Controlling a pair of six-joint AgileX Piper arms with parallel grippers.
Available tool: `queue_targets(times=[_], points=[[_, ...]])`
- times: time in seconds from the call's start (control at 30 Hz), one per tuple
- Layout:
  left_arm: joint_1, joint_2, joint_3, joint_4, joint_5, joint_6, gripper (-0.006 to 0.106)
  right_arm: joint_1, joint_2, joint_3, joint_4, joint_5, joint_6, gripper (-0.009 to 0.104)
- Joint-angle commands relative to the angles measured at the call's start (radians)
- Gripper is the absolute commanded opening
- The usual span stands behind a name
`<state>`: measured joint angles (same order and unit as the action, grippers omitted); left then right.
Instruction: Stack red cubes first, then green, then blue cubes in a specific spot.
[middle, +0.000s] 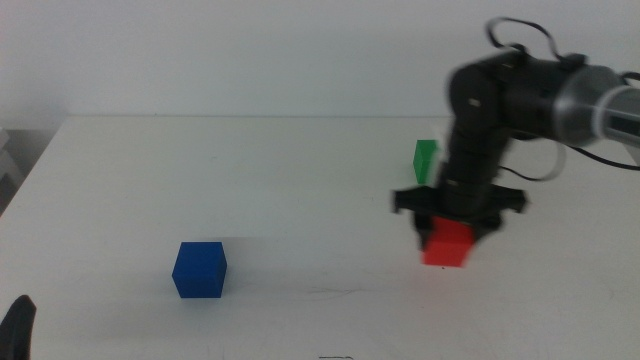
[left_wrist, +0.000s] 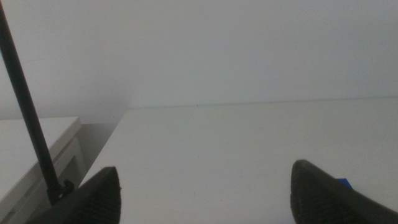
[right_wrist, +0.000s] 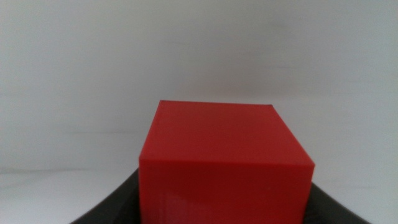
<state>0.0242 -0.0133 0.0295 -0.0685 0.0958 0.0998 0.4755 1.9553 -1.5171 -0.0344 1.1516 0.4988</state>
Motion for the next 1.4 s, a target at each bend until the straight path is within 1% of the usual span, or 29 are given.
queue_targets(times=[0.0, 0.1, 0.23, 0.4, 0.53, 0.97, 1.1, 1.3, 1.37], points=[[-0.002, -0.02, -0.003, -0.005, -0.077, -0.012, 0.094, 0.051, -0.036, -0.093, -0.015, 0.029, 0.073, -0.001], [-0.002, -0.02, -0.003, -0.005, -0.077, -0.012, 0.094, 0.102, 0.018, -0.208, -0.016, 0.072, 0.133, -0.001], [-0.002, -0.02, -0.003, -0.005, -0.077, -0.012, 0.094, 0.151, 0.105, -0.361, -0.018, 0.152, 0.157, -0.001], [-0.002, -0.02, -0.003, -0.005, -0.077, -0.012, 0.094, 0.201, 0.174, -0.453, 0.014, 0.149, 0.167, -0.001], [-0.002, -0.02, -0.003, -0.005, -0.077, -0.012, 0.094, 0.222, 0.198, -0.46, 0.034, 0.149, 0.183, -0.001], [-0.002, -0.02, -0.003, -0.005, -0.077, -0.012, 0.094, 0.239, 0.258, -0.46, 0.034, 0.149, 0.186, -0.001], [-0.002, -0.02, -0.003, -0.005, -0.077, -0.012, 0.094, 0.238, 0.26, -0.46, 0.002, 0.149, 0.183, -0.001], [-0.002, -0.02, -0.003, -0.005, -0.077, -0.012, 0.094, 0.238, 0.278, -0.46, 0.011, 0.149, 0.183, -0.001], [-0.002, -0.02, -0.003, -0.005, -0.077, -0.012, 0.094, 0.238, 0.283, -0.46, 0.003, 0.149, 0.183, 0.001]])
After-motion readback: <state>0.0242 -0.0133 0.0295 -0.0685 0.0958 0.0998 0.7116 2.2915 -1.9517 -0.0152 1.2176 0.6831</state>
